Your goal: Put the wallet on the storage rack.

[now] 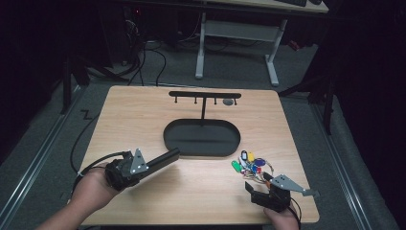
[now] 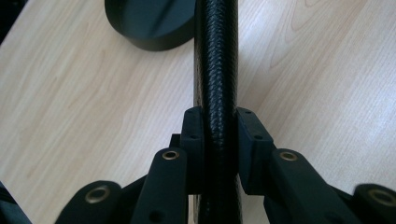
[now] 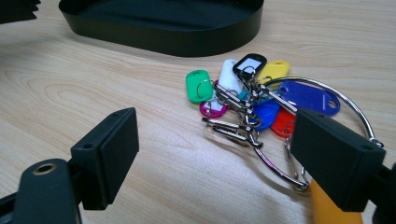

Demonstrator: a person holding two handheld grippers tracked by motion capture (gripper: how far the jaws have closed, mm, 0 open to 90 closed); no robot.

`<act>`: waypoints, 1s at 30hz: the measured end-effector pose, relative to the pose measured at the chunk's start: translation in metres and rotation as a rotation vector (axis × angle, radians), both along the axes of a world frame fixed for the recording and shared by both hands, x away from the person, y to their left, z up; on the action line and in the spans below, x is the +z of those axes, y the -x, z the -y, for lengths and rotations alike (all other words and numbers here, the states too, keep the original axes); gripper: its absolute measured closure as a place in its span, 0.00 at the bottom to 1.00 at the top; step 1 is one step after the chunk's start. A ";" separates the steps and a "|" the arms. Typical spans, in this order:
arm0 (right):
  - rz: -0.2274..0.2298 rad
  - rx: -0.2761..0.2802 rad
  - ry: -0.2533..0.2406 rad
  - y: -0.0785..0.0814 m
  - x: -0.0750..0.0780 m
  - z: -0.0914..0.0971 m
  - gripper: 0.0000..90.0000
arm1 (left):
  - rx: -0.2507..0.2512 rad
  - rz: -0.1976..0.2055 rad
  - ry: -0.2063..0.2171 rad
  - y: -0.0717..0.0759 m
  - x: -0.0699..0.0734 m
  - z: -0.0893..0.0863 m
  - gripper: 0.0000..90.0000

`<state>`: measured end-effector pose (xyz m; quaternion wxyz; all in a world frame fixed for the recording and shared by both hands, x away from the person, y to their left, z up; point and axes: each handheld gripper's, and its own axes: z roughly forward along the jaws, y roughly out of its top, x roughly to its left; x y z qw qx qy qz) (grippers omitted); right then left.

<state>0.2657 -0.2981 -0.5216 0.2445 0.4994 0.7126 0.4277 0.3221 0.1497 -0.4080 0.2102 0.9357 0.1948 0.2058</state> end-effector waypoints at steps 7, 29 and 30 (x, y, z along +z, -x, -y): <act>0.004 -0.013 0.001 0.008 -0.001 0.005 0.17 | -0.046 0.046 -0.033 -0.011 0.003 0.013 0.84; 0.009 -0.028 -0.011 0.015 0.000 0.012 0.17 | -0.191 0.203 -0.041 -0.048 0.000 0.084 0.84; 0.009 -0.027 -0.011 0.015 0.000 0.012 0.17 | -0.196 0.211 -0.048 -0.051 -0.001 0.088 0.84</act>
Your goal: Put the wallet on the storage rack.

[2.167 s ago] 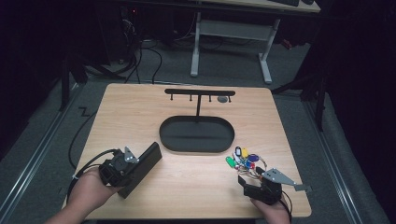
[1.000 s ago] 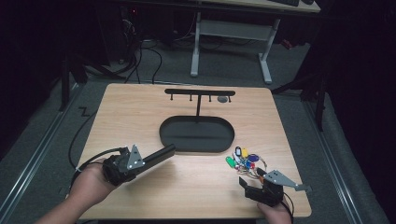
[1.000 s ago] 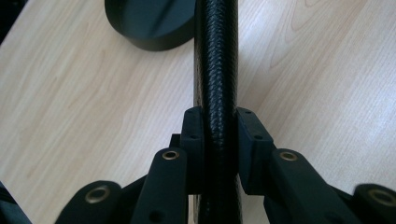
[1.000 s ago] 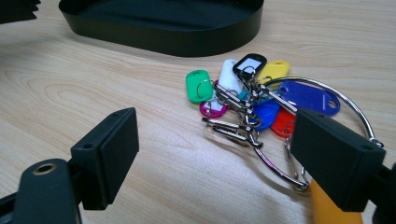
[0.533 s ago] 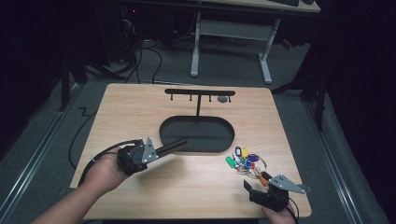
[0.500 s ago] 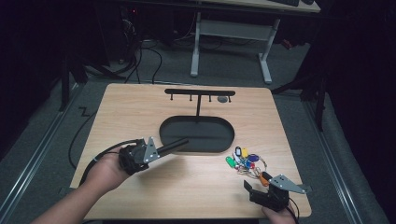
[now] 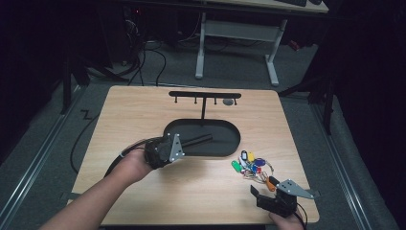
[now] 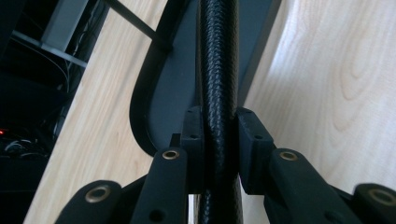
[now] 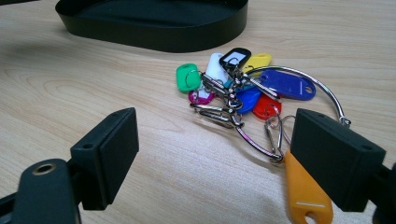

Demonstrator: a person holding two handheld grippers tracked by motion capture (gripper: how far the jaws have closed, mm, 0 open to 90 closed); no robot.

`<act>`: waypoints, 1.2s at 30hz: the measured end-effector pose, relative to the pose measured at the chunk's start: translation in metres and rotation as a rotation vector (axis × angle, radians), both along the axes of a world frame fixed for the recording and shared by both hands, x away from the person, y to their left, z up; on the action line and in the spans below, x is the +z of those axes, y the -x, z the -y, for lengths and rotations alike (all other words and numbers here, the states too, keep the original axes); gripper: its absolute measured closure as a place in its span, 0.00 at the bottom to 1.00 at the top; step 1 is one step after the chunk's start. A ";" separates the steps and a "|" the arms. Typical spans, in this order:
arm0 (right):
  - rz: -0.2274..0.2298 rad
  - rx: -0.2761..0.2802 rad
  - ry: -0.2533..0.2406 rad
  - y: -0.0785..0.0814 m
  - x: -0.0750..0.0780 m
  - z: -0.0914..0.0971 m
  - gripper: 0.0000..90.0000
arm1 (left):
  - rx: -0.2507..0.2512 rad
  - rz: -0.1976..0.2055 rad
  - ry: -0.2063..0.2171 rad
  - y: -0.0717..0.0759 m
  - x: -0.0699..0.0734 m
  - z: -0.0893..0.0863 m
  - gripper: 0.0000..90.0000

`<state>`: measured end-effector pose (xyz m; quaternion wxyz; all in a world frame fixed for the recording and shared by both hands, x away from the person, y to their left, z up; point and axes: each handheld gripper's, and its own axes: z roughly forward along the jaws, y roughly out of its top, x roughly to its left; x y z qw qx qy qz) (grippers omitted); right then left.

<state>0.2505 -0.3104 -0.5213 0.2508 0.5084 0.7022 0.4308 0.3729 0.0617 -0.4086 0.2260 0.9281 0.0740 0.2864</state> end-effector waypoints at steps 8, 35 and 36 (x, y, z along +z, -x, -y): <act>-0.008 0.003 -0.005 -0.001 -0.001 0.000 0.17 | -0.035 0.039 -0.026 -0.018 -0.003 0.021 0.84; -0.019 0.004 -0.032 -0.001 -0.002 0.003 0.17 | -0.135 0.133 -0.089 -0.074 -0.033 0.063 0.84; -0.019 0.004 -0.032 -0.001 -0.002 0.003 0.17 | -0.133 0.136 -0.094 -0.076 -0.035 0.062 0.84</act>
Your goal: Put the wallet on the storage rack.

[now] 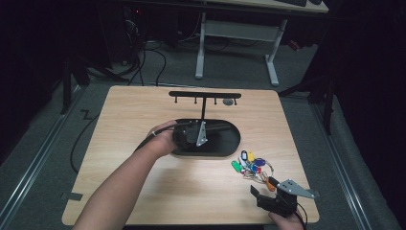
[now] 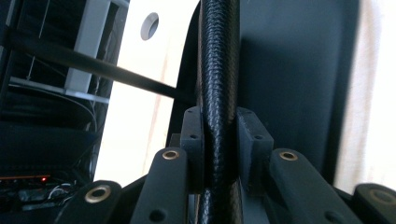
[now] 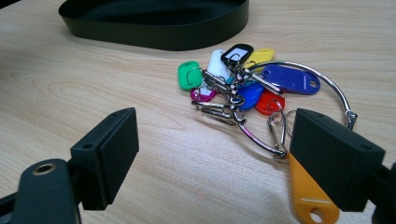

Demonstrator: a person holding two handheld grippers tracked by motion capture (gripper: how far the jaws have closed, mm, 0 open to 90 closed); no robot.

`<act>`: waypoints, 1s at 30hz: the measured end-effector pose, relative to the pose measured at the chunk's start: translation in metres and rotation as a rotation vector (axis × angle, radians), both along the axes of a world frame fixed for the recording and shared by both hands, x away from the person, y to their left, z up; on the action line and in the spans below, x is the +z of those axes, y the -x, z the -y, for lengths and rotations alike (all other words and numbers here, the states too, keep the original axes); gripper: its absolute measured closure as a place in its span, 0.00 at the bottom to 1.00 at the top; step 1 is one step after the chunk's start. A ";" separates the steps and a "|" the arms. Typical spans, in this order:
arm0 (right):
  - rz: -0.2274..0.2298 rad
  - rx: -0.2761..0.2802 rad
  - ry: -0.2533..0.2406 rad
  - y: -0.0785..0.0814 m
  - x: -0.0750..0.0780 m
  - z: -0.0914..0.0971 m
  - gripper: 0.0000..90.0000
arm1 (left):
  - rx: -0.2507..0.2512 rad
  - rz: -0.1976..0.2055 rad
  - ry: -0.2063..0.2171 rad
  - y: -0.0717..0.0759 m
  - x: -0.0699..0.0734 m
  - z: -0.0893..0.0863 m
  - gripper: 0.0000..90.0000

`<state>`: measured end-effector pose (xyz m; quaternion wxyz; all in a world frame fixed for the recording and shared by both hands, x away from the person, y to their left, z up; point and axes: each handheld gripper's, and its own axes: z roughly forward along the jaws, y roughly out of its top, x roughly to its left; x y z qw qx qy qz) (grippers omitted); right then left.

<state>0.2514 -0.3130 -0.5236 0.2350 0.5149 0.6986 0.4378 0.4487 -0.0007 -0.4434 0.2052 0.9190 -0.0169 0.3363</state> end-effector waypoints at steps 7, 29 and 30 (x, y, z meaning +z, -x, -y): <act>-0.006 0.005 -0.005 -0.001 -0.001 0.000 0.17 | 0.004 0.021 0.011 -0.014 -0.006 0.000 0.84; -0.022 0.003 -0.001 -0.002 -0.002 -0.002 0.18 | 0.008 -0.084 -0.076 -0.001 -0.038 0.005 0.73; -0.024 0.003 -0.002 -0.002 -0.002 -0.002 0.18 | 0.014 -0.093 -0.076 -0.001 -0.038 0.005 0.72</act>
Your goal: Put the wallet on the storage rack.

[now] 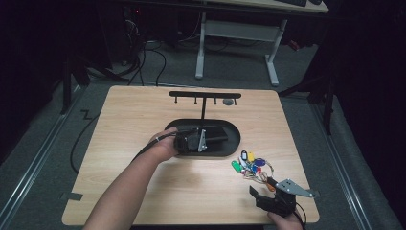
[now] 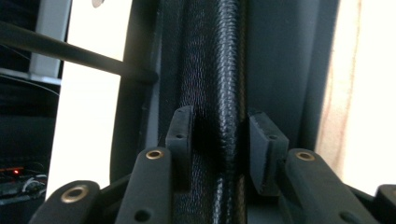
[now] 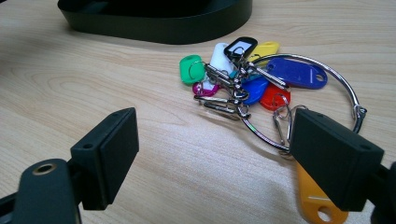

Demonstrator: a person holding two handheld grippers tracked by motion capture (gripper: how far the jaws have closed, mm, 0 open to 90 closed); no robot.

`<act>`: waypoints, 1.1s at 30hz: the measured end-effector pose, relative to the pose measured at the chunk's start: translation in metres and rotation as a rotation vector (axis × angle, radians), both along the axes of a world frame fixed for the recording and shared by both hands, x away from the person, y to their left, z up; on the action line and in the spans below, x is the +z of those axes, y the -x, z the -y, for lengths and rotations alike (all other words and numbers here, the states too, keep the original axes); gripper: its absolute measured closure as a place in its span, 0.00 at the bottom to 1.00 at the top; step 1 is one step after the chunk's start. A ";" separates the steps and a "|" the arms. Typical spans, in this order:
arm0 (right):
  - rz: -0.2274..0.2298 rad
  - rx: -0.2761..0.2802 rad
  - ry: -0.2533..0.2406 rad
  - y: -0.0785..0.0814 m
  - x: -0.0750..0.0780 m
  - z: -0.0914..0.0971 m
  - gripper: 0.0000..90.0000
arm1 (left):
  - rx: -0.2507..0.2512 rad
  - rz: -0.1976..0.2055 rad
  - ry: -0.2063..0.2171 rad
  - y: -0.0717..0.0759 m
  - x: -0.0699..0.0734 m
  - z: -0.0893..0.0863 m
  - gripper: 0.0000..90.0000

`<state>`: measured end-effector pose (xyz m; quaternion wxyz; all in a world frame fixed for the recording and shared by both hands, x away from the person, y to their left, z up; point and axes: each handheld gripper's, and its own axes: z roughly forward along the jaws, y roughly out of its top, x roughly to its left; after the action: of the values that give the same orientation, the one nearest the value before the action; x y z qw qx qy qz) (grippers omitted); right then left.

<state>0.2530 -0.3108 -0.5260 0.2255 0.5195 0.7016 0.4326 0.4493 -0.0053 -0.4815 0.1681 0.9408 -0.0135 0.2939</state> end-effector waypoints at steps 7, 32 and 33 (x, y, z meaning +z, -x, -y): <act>-0.003 0.005 0.008 0.000 -0.001 -0.002 0.18 | 0.017 -0.042 0.019 0.004 -0.002 -0.004 0.71; 0.005 -0.004 0.029 -0.002 0.001 -0.003 0.17 | 0.228 -0.174 0.320 0.065 0.023 -0.078 0.70; 0.000 -0.007 0.026 -0.002 0.002 -0.003 0.17 | 0.241 -0.182 0.342 0.070 0.021 -0.084 0.69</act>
<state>0.2554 -0.3079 -0.5244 0.2338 0.5191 0.7053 0.4224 0.3792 0.0789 -0.4605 0.2895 0.9161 0.1641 0.2237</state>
